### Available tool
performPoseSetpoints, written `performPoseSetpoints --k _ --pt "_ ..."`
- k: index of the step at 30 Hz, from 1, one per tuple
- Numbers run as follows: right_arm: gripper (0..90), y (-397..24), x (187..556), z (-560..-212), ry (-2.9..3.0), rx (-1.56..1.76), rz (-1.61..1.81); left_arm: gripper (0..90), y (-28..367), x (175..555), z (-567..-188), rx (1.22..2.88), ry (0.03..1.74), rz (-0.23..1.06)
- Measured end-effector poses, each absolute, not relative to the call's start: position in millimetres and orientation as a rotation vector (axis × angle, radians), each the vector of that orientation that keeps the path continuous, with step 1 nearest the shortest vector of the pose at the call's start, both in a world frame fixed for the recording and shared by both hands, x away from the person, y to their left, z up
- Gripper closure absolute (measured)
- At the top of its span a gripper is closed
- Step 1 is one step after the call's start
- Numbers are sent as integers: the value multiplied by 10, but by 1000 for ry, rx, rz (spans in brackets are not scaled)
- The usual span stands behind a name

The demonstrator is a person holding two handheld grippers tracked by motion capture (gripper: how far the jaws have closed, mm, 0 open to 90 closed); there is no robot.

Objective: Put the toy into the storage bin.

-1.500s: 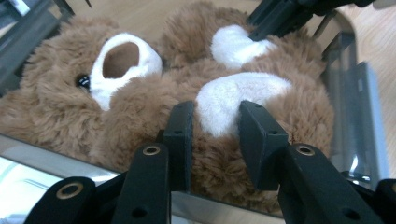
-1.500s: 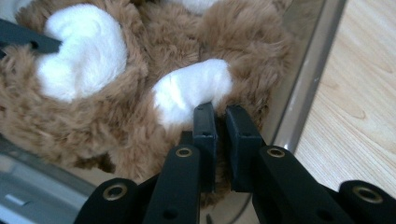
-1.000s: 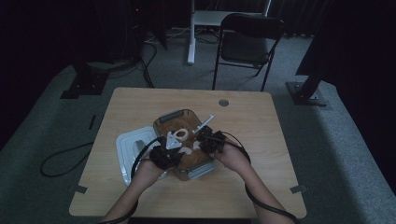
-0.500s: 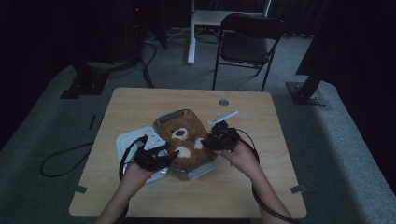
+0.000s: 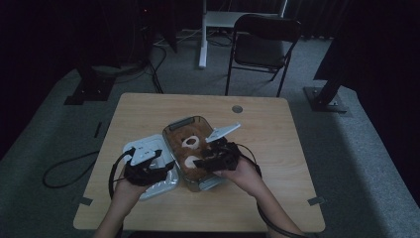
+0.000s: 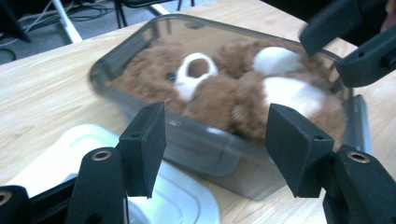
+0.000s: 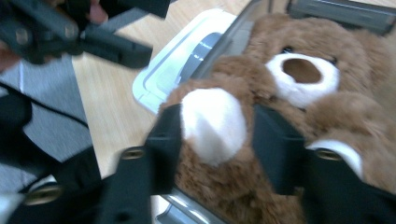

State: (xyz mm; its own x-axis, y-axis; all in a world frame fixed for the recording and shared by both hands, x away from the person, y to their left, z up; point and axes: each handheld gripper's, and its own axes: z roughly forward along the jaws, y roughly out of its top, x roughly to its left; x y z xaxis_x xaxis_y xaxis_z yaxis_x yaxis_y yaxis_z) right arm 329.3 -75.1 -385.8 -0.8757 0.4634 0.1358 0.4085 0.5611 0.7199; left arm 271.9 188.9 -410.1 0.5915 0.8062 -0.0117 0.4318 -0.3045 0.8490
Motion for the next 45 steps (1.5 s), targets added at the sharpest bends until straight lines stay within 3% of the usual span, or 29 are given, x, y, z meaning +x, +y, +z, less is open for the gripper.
performPoseSetpoints --k 2,7,12,29,37,41,45 --pt "691 -682 3280 -3890 2738 735 1214 399 1969 2688 -4132 1920 1002 543" --pt "846 -530 3279 -3986 2793 674 1134 399 2139 2626 -4234 1899 1043 537" --pt "887 -459 3373 -4102 2870 635 1054 399 2269 2610 -4368 1889 1093 511" --pt "900 35 3657 -4409 3096 555 615 382 2580 2583 -4612 1874 1226 512" --pt "892 18 3626 -4340 3072 555 670 382 2613 2555 -4615 1867 1238 515" --pt "812 -191 3631 -4166 3057 567 882 382 2633 2548 -4616 1862 1245 510" --pt "650 -397 3605 -4008 2977 584 980 382 2636 2551 -4627 1859 1247 499"
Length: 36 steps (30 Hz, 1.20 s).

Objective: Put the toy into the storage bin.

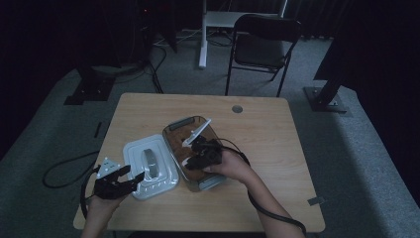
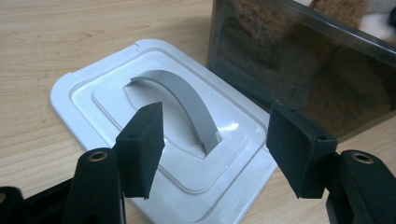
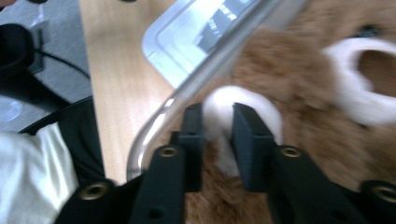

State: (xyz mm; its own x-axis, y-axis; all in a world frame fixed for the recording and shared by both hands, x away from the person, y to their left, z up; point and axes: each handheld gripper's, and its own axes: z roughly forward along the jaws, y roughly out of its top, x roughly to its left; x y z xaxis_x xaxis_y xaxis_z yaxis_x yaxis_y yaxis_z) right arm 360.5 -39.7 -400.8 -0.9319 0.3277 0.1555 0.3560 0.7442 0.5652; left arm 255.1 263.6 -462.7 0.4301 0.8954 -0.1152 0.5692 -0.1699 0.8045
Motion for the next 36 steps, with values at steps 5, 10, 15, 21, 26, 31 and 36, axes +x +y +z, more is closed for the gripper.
performPoseSetpoints --k 5,10,15,21,26,31,36 --pt "462 -637 3580 -3937 -2954 -703 -1056 382 2624 2556 -4646 1853 1257 494" --pt "343 -887 3613 -3953 -2879 -828 -1157 382 2619 2571 -4660 1845 1269 493" --pt "202 -1099 3642 -3958 -2803 -920 -1225 381 2603 2586 -4670 1843 1267 493" --pt "122 -1326 3618 -3999 -2851 -993 -1308 323 2556 2648 -4689 1837 1275 486" --pt "123 -1578 3613 -4049 -2828 -1144 -1426 270 2509 2713 -4707 1833 1294 499" --pt "123 -1860 3619 -4160 -2802 -1299 -1485 192 2466 2789 -4758 1851 1336 524" --pt "123 -2090 3555 -4283 -2824 -1366 -1500 148 2441 2859 -4831 1870 1387 532"
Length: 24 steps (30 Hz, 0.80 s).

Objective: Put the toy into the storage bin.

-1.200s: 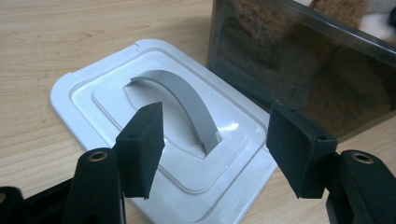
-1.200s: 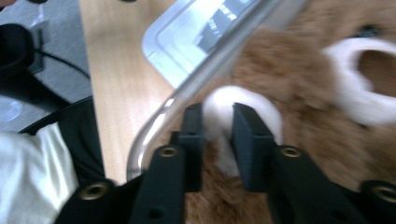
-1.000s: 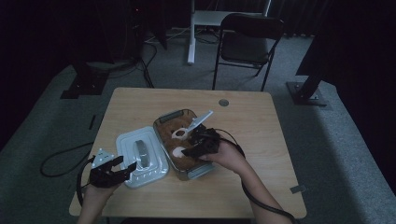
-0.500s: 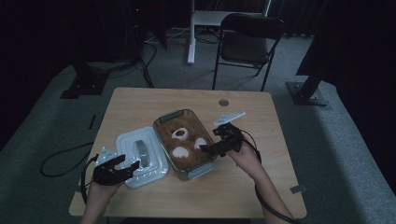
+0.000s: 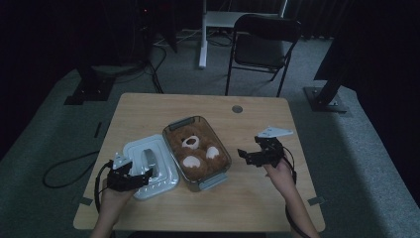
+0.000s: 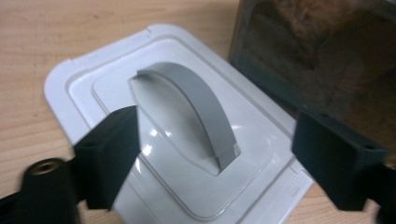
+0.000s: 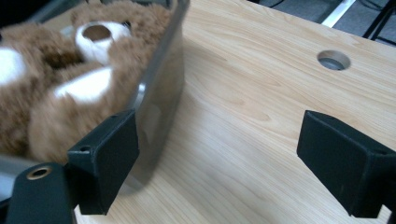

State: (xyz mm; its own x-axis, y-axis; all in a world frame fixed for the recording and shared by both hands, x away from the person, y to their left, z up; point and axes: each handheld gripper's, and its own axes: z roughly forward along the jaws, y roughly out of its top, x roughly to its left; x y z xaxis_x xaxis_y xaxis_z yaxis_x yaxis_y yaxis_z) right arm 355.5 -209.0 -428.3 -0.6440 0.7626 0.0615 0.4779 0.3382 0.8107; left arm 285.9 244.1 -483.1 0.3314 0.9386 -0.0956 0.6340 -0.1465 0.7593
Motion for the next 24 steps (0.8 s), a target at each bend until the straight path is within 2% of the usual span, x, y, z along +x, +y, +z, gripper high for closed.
performPoseSetpoints --k 2,3,8,24 --pt "123 -2169 3525 -4342 2268 1108 1203 140 2436 2884 -4854 1868 1403 525" --pt "123 -2204 3513 -4374 2270 1114 1202 107 2437 2898 -4863 1871 1410 524" --pt "123 -2385 3452 -4554 2243 1156 1165 95 2442 2953 -4919 1860 1450 514" --pt "123 -2886 3185 -5173 2105 1315 1127 95 2387 3104 -5080 1864 1485 459"
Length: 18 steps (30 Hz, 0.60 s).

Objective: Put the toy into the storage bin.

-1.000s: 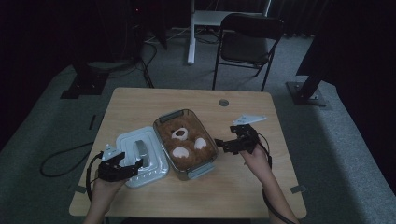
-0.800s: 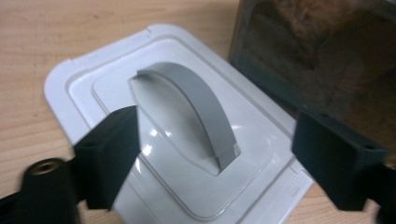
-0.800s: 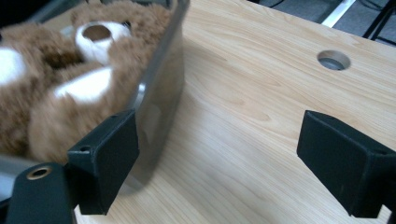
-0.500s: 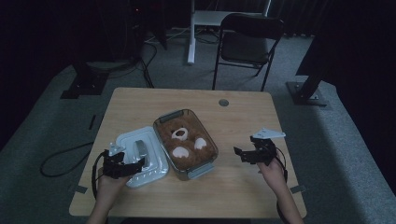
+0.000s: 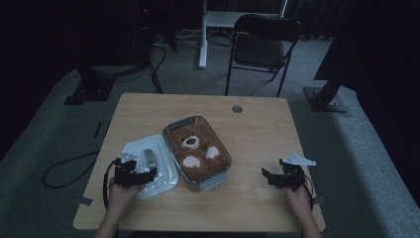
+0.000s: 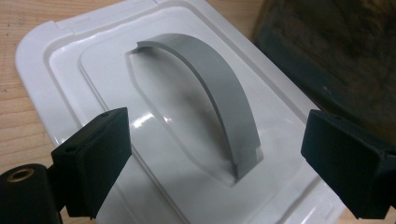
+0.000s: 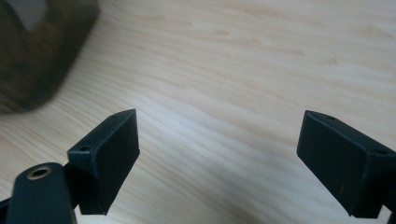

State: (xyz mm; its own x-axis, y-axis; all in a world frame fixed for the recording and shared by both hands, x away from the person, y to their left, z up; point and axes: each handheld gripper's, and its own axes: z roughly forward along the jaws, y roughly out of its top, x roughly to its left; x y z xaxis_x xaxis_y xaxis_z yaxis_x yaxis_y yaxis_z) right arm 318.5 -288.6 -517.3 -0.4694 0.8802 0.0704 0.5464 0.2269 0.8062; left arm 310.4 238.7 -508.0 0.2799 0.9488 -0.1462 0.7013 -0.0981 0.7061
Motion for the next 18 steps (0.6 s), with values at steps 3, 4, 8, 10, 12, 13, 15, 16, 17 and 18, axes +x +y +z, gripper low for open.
performPoseSetpoints --k 3,4,8,10,12,13,15,16,17,18 --pt "123 -2948 3145 -5257 2097 1333 1097 95 2366 3127 -5085 1865 1479 448" --pt "123 -2965 3136 -5282 2094 1343 1084 95 2350 3133 -5088 1875 1484 463" --pt "123 -3034 3106 -5385 2066 1393 1067 95 2294 3172 -5103 1893 1488 483" --pt "123 -3058 3098 -5421 2063 1406 1067 95 2271 3197 -5110 1894 1501 499" --pt "123 -3079 3085 -5454 2063 1416 1063 95 2255 3223 -5119 1899 1511 518" --pt "123 -3090 3083 -5468 2063 1420 1059 95 2252 3235 -5125 1896 1523 527" --pt "123 -3113 3080 -5485 2059 1434 1055 95 2252 3261 -5141 1898 1536 530" --pt "123 -3124 3081 -5486 2056 1440 1060 95 2253 3271 -5150 1895 1541 529" --pt "123 -3133 3083 -5485 2053 1446 1066 95 2252 3280 -5161 1894 1543 523" --pt "123 -3137 3086 -5484 2052 1452 1070 95 2249 3285 -5167 1894 1550 525"
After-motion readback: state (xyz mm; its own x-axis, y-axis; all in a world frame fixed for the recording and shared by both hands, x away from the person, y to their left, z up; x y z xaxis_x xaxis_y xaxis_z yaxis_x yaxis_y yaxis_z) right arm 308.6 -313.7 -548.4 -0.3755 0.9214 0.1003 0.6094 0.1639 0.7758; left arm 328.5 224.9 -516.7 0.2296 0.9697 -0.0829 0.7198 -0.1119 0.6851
